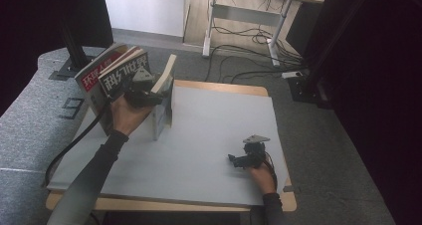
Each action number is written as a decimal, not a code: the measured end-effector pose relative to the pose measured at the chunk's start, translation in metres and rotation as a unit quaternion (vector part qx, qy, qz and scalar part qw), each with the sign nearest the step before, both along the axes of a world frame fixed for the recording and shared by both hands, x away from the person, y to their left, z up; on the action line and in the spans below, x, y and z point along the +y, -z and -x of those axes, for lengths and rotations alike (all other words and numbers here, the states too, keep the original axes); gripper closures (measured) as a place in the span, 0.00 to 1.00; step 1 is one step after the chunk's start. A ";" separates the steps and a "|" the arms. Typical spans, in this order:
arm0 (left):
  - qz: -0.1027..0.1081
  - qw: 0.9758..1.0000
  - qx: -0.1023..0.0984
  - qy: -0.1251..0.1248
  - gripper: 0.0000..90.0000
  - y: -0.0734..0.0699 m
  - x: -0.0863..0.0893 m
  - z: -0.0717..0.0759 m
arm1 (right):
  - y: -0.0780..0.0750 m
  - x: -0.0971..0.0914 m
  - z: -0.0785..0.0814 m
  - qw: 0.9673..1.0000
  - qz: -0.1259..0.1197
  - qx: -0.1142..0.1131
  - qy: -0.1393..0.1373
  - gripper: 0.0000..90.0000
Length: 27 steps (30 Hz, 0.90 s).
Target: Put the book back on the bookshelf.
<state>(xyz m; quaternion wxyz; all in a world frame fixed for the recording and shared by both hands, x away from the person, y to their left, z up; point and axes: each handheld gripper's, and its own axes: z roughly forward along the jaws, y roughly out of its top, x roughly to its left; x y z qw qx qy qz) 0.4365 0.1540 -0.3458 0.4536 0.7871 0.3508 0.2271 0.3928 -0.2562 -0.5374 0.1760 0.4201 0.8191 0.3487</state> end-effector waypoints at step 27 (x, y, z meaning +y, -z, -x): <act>-0.031 0.999 0.039 0.003 0.62 0.078 0.002 0.024 | 0.000 0.000 0.000 1.000 -0.001 0.001 0.001 0.00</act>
